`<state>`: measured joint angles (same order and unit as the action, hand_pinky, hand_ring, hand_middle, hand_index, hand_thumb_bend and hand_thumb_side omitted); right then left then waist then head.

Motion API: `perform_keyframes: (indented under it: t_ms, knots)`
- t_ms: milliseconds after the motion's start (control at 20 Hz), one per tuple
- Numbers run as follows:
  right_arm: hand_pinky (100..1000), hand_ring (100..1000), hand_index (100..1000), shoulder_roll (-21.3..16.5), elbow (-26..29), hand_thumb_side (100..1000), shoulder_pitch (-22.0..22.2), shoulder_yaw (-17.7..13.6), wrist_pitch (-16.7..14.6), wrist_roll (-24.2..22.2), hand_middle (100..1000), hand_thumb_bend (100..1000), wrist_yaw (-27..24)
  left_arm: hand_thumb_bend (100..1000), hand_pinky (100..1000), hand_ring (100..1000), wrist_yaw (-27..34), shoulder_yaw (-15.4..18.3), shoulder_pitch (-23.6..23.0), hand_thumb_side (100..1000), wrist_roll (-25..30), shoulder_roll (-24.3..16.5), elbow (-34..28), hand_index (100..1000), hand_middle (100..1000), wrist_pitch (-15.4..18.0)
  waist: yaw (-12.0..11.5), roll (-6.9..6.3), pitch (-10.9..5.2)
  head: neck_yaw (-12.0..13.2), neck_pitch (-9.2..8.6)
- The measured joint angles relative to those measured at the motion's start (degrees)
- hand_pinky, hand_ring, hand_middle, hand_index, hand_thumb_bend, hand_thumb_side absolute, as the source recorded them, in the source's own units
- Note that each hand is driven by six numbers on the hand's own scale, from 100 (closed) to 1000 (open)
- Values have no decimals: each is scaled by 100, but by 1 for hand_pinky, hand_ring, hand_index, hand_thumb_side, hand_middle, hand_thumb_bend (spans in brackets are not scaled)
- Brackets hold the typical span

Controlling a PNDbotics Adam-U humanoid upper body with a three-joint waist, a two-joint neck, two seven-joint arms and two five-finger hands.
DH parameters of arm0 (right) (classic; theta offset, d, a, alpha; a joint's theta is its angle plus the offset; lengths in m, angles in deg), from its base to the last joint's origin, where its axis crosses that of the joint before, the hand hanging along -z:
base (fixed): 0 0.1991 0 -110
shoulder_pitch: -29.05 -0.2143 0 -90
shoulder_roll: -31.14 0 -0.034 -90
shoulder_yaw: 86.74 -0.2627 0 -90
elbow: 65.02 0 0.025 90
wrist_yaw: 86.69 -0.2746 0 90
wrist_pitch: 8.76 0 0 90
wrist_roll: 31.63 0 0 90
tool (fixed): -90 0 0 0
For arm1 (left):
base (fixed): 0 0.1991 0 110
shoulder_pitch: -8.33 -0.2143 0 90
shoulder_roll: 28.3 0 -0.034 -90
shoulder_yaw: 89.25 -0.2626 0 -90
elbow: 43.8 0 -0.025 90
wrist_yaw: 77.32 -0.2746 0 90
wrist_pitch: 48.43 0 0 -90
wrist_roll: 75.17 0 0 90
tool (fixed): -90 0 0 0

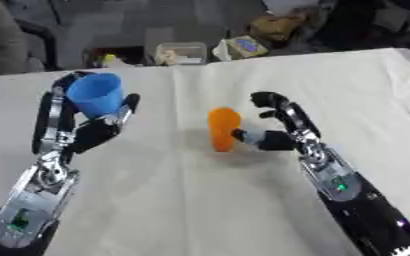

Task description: Pour the contents of one cup into another cup.

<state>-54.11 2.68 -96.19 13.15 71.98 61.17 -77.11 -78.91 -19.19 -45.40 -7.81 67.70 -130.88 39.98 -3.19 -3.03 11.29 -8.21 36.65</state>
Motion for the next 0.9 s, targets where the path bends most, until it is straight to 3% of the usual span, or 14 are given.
perform_keyframes:
  t_ms: [900]
  knots:
    - [746,827,827,323,-213,204,-230,264,-98,-325,754,627,94,482,313,362,0,-38,-2,100,35,8,1,532,286,-32,-75,-4,-16,-53,0]
